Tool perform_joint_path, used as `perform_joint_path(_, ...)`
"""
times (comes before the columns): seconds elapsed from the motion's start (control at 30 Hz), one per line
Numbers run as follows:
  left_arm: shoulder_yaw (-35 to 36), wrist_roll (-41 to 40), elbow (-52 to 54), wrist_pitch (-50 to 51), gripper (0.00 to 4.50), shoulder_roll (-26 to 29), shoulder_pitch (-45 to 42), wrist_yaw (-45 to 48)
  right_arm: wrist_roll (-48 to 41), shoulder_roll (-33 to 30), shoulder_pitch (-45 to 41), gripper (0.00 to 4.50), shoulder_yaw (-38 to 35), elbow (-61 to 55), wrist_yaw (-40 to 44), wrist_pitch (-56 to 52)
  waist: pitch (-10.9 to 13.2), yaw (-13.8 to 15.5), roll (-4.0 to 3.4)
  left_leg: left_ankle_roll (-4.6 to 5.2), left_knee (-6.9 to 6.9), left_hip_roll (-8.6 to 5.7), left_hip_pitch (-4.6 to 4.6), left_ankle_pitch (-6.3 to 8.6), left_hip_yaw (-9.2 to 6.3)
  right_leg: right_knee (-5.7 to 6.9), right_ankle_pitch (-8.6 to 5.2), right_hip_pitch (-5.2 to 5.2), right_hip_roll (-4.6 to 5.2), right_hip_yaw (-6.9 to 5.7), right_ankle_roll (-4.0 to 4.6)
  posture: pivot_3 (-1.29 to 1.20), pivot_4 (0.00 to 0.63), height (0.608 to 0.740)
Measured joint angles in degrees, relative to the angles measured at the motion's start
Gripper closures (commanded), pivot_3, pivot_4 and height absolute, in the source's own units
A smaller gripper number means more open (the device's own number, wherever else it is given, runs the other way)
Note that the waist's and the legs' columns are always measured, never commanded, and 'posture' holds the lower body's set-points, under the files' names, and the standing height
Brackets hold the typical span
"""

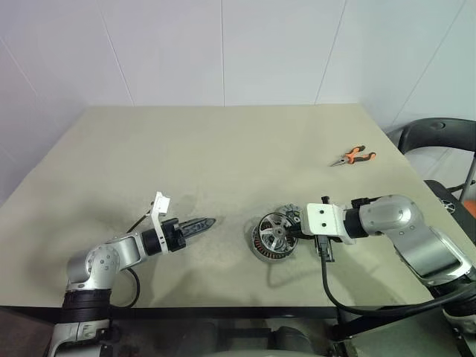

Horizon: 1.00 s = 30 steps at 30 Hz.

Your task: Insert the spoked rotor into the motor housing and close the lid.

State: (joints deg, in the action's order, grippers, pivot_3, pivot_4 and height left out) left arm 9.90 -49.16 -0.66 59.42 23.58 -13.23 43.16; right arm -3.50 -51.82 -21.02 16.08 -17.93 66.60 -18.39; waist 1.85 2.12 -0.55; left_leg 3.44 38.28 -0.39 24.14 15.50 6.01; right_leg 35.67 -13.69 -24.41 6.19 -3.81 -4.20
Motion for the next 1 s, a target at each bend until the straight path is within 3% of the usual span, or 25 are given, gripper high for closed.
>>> perform_joint_path(0.7,0.05,-0.26,1.84,1.47,2.14,-1.61,-0.24,-3.41,3.56,1.68,-1.58,4.48,3.34,7.23,3.24,6.75,-0.02,0.04,0.01,-0.02,0.05,0.0,-0.04,-0.01,0.0,0.14,0.0,0.01,0.01,0.0,0.0,0.0,0.0,0.74)
perform_joint_path(1.0,0.09,-0.49,2.15,1.81,2.14,-2.81,-0.33,-4.37,6.11,3.07,-6.3,4.48,6.74,11.82,7.43,10.5,-0.02,0.0,0.01,-0.03,0.11,0.0,-0.06,-0.02,0.01,0.24,0.0,0.01,0.01,0.0,0.0,0.0,0.0,0.74)
